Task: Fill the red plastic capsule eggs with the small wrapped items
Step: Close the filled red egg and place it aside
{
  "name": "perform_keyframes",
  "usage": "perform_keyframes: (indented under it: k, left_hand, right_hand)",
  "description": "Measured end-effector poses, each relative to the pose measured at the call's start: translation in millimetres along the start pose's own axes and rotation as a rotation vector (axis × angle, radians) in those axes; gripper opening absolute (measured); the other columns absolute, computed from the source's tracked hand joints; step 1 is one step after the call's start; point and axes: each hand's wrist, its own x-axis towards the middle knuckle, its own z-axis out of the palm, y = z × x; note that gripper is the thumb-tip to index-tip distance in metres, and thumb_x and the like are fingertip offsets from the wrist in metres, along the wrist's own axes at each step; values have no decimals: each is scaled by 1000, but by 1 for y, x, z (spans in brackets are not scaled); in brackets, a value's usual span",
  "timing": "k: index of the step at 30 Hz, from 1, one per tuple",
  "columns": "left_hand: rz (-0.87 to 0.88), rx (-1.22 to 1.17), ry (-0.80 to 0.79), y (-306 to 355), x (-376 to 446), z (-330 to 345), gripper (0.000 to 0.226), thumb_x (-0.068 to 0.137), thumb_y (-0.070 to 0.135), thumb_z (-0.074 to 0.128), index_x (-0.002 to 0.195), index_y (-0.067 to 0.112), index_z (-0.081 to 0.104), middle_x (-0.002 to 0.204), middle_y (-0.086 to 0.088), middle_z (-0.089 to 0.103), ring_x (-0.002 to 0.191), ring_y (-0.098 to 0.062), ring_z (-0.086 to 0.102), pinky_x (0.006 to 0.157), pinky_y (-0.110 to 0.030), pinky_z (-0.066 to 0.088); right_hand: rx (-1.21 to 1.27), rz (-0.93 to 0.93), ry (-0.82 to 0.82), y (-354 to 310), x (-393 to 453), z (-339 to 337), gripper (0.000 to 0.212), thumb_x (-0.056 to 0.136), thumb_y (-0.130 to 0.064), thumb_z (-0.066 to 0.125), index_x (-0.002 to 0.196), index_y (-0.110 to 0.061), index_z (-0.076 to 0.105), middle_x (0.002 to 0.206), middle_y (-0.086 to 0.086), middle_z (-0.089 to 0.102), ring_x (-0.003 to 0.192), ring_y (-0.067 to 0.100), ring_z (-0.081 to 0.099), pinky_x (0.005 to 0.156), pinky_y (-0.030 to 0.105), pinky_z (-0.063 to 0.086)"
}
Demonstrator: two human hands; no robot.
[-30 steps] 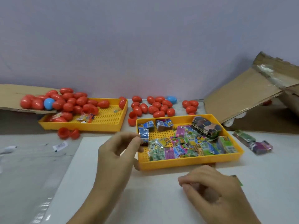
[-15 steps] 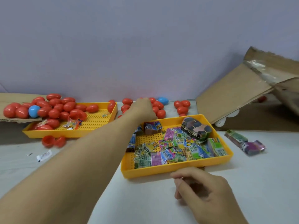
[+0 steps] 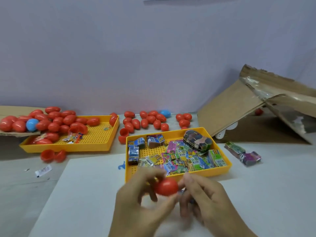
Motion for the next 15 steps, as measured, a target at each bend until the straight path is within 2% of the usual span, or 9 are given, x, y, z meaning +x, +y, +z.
perform_keyframes:
  k: [3,5,9,12,14,15]
  left_hand:
    - [49,63,5,0,-19,-8,39,64,45,85,99,37,73,89,9,68,63,-16,64,50,-23,49]
    - [65,86,25,0,-19,-13,39,64,45,84,101,37,73,90,9,68,63,-16,64,51,-22,48]
    - [31,83,-3,1,-14,-21,40,65,40,83,103,35,72,90,8,64,62,-19,61,51,-27,49]
    - [-194,-122,-6,3,-17,-23,58,50,52,90,102,34,72,83,3,64,60,-20,62,49,-25,49]
    - [-343,-297,5,3,-19,-22,62,47,64,88,97,30,74,73,-6,61,47,-23,57,42,-25,44]
    - [-402,-382,4,4,-18,-21,58,51,62,86,95,26,74,66,-9,59,39,-25,52,38,-24,41]
  right_hand:
    - [-34,71,-101,-3,0,9,64,74,-76,59,73,-13,66,51,5,60,46,11,53,52,16,41]
    - [-39,79,-148,-5,2,16,56,77,-70,60,69,-15,67,54,5,62,49,12,56,55,17,43]
    - [48,44,-148,-9,4,28,38,81,-54,64,68,-18,65,50,1,61,41,5,54,47,12,40]
    - [83,-12,-97,-3,3,29,38,79,-55,67,68,-19,65,52,1,63,41,4,54,47,12,40]
    - [91,-34,-75,-1,2,27,36,76,-52,70,72,-17,67,51,3,62,38,2,51,44,9,37]
    - [94,-46,-67,-1,1,26,36,75,-52,72,76,-16,68,51,4,63,37,1,51,44,8,37]
